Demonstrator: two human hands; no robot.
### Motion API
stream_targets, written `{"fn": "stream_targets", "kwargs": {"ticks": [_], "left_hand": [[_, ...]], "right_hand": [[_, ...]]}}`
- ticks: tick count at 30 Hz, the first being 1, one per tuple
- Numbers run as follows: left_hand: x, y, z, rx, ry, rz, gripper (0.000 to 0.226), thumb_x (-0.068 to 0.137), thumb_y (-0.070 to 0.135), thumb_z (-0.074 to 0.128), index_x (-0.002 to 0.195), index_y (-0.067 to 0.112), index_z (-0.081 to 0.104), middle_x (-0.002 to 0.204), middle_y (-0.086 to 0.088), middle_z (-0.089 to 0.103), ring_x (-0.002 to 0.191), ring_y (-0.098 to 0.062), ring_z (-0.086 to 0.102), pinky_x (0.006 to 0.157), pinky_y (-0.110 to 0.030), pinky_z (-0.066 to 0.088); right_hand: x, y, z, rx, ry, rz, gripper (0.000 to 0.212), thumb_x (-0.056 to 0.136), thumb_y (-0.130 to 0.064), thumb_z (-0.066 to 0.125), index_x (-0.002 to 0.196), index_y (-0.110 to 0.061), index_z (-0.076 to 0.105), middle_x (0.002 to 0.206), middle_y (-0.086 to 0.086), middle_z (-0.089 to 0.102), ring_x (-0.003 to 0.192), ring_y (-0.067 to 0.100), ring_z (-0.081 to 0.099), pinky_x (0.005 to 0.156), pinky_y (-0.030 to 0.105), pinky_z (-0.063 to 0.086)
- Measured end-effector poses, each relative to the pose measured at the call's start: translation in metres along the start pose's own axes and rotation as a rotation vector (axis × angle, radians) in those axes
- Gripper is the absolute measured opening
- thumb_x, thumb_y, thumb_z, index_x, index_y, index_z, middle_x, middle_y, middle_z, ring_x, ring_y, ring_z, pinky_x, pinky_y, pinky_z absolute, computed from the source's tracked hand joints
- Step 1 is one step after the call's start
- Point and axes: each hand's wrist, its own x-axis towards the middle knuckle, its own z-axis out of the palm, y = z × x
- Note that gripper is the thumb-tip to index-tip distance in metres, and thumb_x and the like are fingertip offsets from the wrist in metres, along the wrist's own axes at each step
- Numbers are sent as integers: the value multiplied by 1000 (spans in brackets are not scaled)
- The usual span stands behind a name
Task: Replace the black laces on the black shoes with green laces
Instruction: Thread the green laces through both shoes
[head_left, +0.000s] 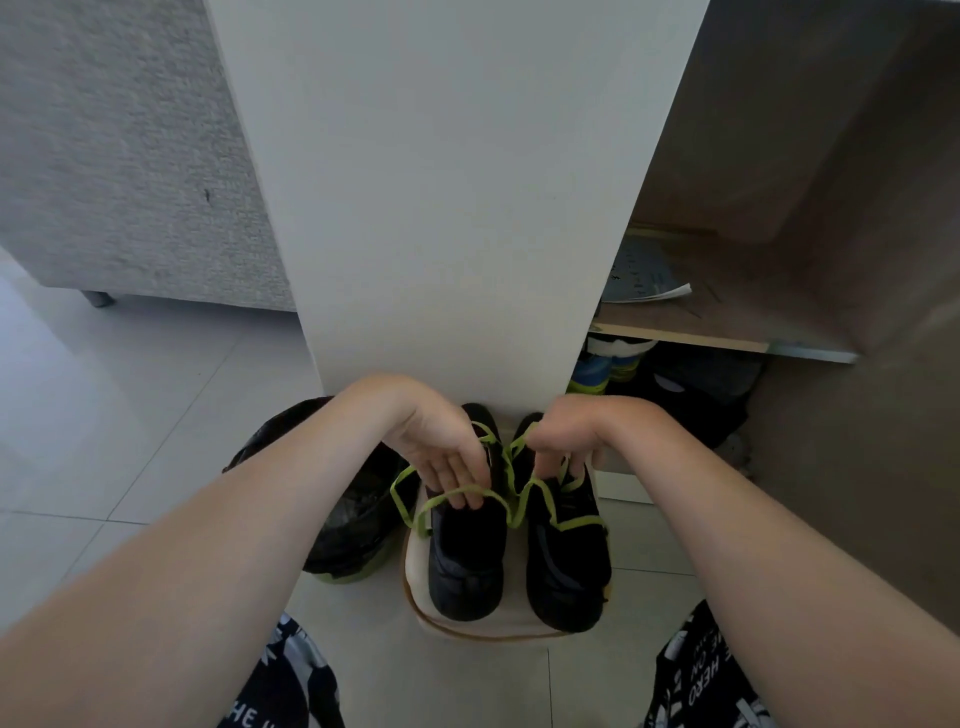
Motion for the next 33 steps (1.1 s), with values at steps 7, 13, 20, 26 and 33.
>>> {"fn": "stream_targets", "kwargs": {"ticks": [7, 13, 20, 26, 33], "left_hand": [[21, -16, -21, 141, 683, 191, 37, 87, -5, 49, 87, 23, 72, 99, -1, 74, 86, -16, 70, 74, -26, 55], [40, -31, -24, 272, 660, 102, 23, 92, 8, 55, 109, 20, 64, 104, 1, 71, 74, -13, 71, 71, -27, 55], [52, -38, -27, 407, 600, 75, 21, 86, 23, 67, 106, 25, 64, 98, -1, 72, 74, -15, 69, 76, -28, 55], [59, -40, -26, 414, 718, 90, 41, 80, 29, 76, 113, 19, 54, 113, -4, 58, 98, -24, 58, 80, -32, 49], [60, -45, -34, 368, 694, 127, 37, 85, 26, 74, 120, 26, 61, 119, 1, 63, 83, -12, 62, 78, -25, 49]], "right_hand": [[36, -14, 21, 41, 387, -266, 41, 91, -23, 56, 129, -37, 64, 118, -8, 58, 115, 18, 55, 96, 34, 47], [56, -18, 29, 37, 222, -288, 21, 89, -21, 63, 101, -32, 76, 80, -5, 73, 75, 24, 71, 57, 28, 55], [64, -16, 32, 76, 224, -277, 15, 92, -25, 64, 103, -26, 73, 70, -2, 71, 66, 19, 70, 56, 29, 54], [66, -11, 18, 285, 313, -217, 35, 94, -33, 44, 66, -19, 59, 69, 1, 57, 80, 29, 55, 71, 35, 39], [64, 9, 10, -93, 375, -23, 37, 85, -54, 55, 71, -20, 56, 79, 0, 57, 78, 24, 55, 59, 27, 41]]}}
